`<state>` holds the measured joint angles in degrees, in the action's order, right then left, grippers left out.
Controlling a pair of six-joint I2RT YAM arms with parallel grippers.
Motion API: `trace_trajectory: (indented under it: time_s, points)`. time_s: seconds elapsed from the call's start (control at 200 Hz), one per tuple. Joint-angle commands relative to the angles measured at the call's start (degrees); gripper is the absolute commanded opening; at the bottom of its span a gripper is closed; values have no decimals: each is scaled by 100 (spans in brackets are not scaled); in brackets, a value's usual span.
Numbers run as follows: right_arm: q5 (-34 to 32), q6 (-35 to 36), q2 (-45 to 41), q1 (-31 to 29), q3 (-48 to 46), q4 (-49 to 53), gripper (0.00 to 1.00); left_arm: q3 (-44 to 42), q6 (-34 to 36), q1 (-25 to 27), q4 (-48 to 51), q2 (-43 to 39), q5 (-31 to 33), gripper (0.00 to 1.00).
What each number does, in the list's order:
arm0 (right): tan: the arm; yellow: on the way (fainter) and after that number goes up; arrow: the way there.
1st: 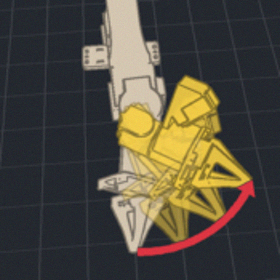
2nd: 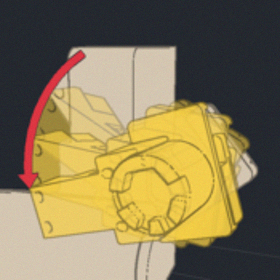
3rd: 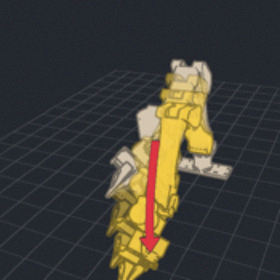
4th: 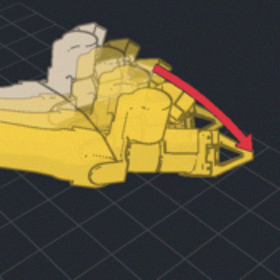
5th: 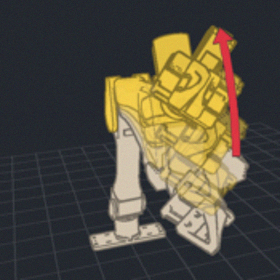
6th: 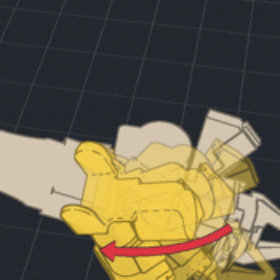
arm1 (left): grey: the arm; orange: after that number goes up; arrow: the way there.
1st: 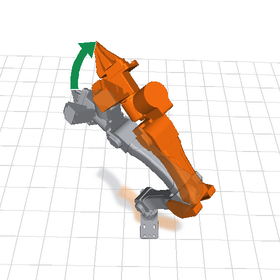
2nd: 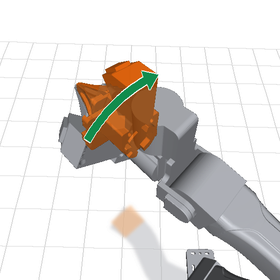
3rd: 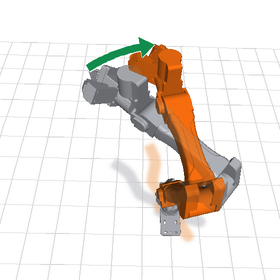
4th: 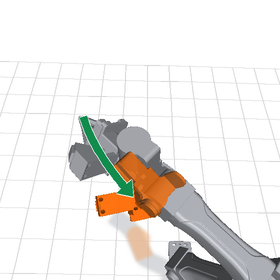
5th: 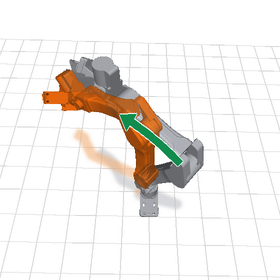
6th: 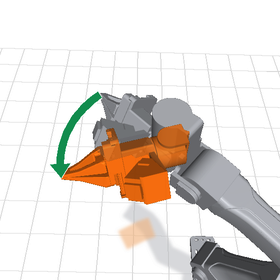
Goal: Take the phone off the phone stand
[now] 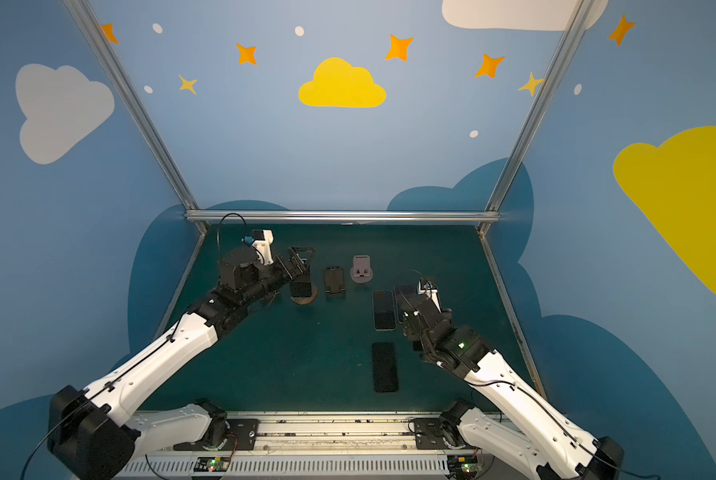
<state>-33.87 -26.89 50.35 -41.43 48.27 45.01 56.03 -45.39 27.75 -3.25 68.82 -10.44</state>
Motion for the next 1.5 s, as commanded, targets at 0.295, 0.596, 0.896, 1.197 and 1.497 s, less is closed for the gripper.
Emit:
trace_trajectory:
  time_s: [0.295,0.596,0.896,1.197,1.497]
  points:
    - [675,-187,170,562,-688,-524,61,93,208,83,61,-28,112,100]
    - [1249,-90,602,1065,-705,-652,61,94,162,130,27,82,8,100]
    - [1807,-147,1017,1233,-676,-569,60,105,-19,291,-80,173,-328,100]
    - [1871,-167,1680,1357,-436,-162,60,137,-138,335,-106,325,-531,100]
    - [2228,-119,2109,1435,-563,-491,60,-22,-173,332,-169,134,-244,100]
